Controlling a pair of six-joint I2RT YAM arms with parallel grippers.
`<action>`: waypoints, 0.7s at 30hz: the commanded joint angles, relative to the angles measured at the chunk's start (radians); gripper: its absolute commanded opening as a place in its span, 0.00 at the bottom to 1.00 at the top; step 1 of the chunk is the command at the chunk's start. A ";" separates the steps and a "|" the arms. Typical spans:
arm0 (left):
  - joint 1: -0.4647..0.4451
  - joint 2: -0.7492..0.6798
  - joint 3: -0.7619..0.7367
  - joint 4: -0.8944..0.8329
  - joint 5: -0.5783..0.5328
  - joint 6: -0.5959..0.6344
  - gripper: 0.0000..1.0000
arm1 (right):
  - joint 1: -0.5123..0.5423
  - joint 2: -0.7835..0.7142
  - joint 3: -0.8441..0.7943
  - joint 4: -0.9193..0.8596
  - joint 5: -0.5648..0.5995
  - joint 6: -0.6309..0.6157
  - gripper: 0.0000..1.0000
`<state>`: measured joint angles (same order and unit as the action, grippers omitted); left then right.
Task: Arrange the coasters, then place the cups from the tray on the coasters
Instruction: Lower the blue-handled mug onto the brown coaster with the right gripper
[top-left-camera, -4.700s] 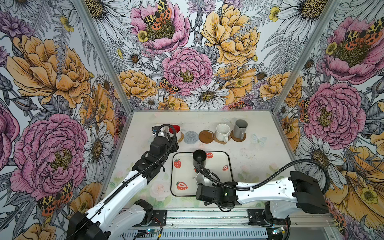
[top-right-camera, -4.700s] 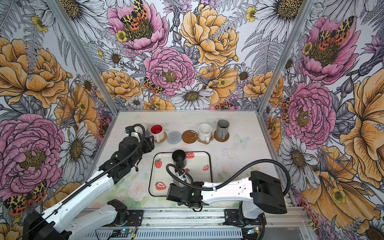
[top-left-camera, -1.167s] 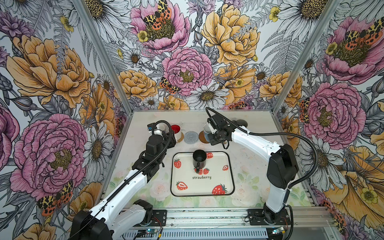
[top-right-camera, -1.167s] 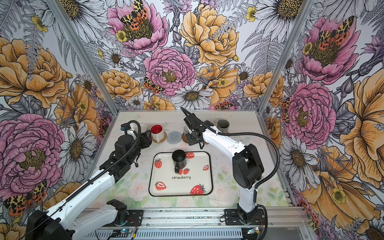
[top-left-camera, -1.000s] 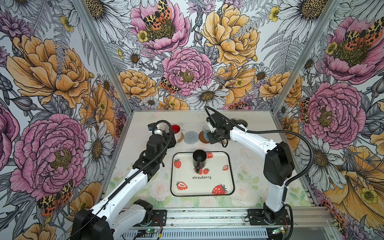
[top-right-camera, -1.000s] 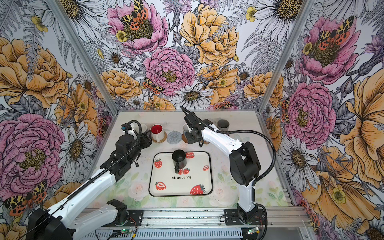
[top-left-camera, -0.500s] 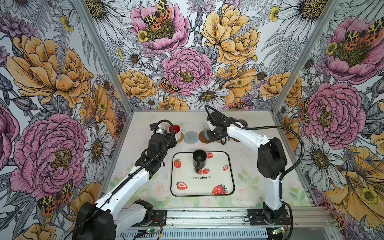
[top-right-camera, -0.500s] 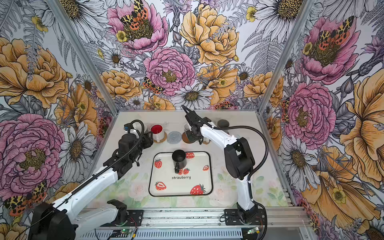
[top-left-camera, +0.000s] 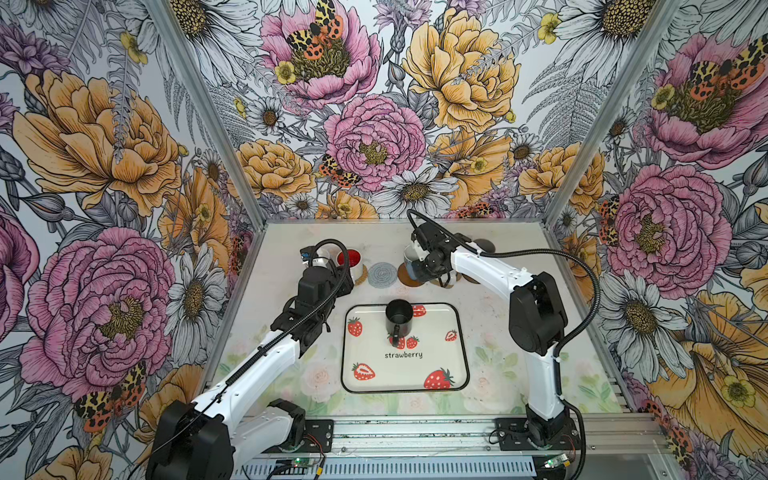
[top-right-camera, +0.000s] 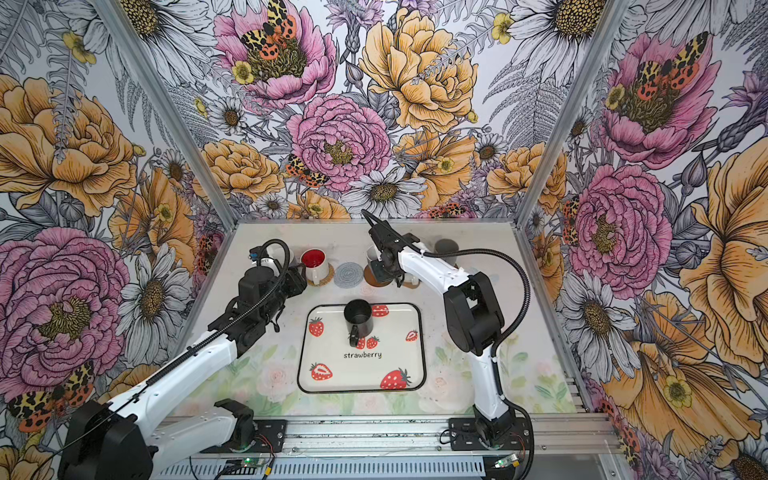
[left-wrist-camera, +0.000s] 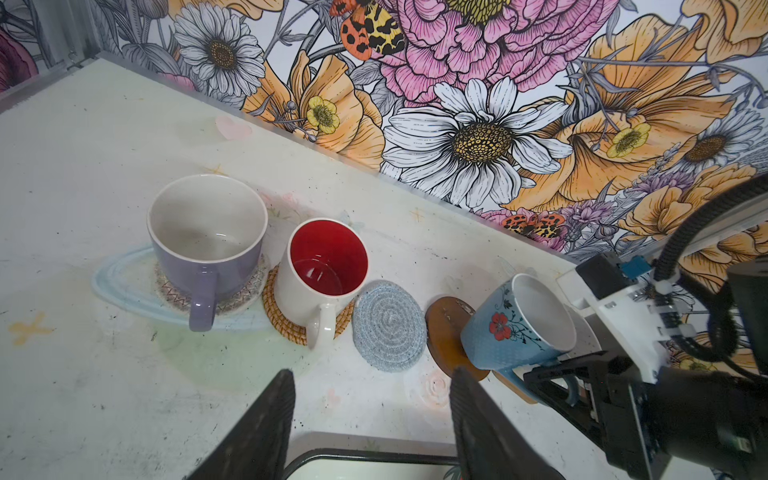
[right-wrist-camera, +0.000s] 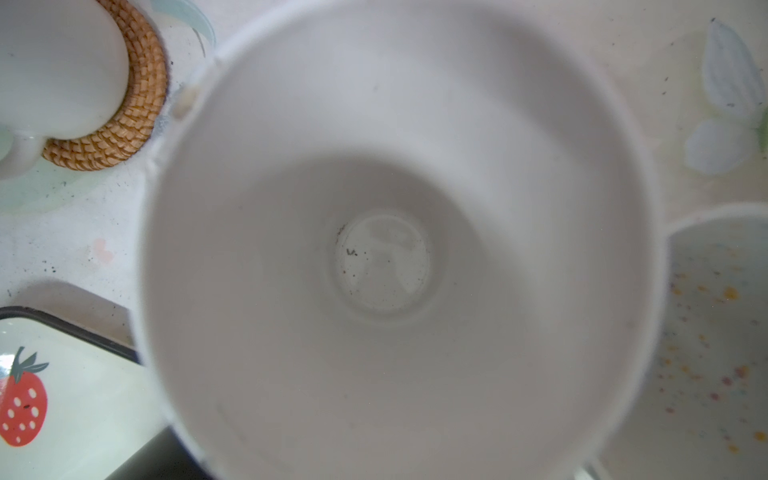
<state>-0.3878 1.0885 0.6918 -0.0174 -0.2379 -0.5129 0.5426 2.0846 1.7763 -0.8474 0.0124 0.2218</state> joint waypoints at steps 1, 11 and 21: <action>0.010 0.002 0.026 0.022 0.019 0.025 0.61 | -0.007 0.004 0.043 0.050 0.002 -0.007 0.00; 0.012 0.008 0.027 0.023 0.022 0.024 0.61 | -0.011 0.026 0.046 0.050 0.002 -0.001 0.00; 0.012 0.011 0.029 0.024 0.022 0.024 0.61 | -0.015 0.041 0.055 0.050 0.007 0.007 0.00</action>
<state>-0.3847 1.0966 0.6918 -0.0174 -0.2344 -0.5133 0.5350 2.1113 1.7802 -0.8474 0.0132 0.2230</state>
